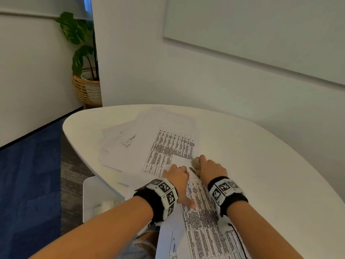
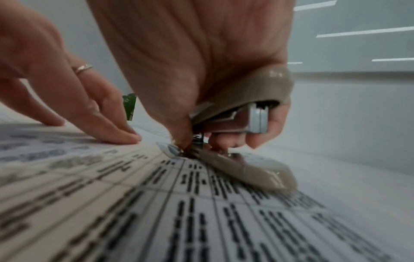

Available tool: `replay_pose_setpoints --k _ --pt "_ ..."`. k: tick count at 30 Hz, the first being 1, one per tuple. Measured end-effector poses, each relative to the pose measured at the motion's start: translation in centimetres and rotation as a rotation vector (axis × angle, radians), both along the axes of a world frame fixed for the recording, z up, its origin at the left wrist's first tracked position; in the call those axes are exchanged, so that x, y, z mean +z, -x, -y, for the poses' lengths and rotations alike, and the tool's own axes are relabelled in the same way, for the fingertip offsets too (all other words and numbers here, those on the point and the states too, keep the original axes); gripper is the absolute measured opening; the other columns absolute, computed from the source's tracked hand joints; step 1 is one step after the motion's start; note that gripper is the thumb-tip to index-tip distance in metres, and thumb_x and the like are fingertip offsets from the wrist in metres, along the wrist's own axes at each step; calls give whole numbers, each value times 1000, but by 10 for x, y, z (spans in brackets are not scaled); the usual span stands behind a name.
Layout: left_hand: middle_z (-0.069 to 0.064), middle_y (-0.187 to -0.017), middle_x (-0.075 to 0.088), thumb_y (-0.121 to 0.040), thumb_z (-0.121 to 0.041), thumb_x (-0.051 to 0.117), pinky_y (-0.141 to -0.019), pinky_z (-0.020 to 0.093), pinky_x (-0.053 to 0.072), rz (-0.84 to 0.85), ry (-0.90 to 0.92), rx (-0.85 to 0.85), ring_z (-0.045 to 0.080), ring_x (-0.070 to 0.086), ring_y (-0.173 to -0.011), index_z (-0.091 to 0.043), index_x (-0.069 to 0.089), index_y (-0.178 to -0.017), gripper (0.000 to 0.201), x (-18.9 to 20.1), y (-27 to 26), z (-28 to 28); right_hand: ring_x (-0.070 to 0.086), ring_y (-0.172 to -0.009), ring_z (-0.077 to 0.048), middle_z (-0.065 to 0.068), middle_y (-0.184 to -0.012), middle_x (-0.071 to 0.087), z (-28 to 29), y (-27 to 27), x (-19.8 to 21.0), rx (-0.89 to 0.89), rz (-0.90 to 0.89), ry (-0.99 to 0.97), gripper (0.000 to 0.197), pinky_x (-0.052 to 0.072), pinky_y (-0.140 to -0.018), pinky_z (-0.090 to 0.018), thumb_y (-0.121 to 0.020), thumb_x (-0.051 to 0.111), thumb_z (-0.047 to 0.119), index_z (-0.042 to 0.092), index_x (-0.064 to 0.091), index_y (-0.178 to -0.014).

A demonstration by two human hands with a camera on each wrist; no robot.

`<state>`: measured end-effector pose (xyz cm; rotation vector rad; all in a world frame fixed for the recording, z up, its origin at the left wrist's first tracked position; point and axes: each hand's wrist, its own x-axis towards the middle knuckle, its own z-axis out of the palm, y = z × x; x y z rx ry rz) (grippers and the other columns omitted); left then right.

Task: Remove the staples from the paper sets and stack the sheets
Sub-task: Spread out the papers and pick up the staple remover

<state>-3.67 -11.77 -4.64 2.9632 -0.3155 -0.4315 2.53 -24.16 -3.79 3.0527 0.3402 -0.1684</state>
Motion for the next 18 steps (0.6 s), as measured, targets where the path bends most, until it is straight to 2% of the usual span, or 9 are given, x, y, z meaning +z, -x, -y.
replay_pose_setpoints --k 6,9,13,15,18 --pt "5 -142 38 -63 -75 65 -103 48 37 18 0 4 26 35 -123 -9 47 -134 99 -4 -1 0 59 -102 -28 -10 -112 61 -6 -2 -4 -68 -44 -89 28 38 -72 -32 -97 41 29 11 41 -118" --pt "5 -144 35 -65 -74 64 -106 50 33 13 5 1 27 32 -126 -10 43 -137 99 -4 1 0 60 -96 -27 -7 -109 61 -5 -11 -1 35 -14 2 28 43 -73 -32 -96 42 25 17 37 -122" --pt "4 -142 38 -65 -72 66 -106 50 34 9 21 14 26 33 -125 -9 45 -135 97 -2 1 1 59 -94 -24 -3 -109 59 -5 -20 4 136 -11 45 34 50 -81 -39 -94 49 25 23 34 -125" --pt "4 -139 39 -65 -72 67 -105 49 35 2 16 26 26 34 -122 -9 46 -134 96 -1 0 2 60 -89 -24 -5 -105 61 -6 -22 1 117 -30 29 31 48 -74 -35 -95 46 28 20 35 -123" --pt "3 -137 40 -65 -70 69 -103 48 37 -1 17 37 25 35 -121 -8 46 -134 96 0 0 2 61 -95 -27 -9 -108 62 -9 -22 -3 57 -33 0 30 41 -69 -32 -97 43 29 13 37 -121"
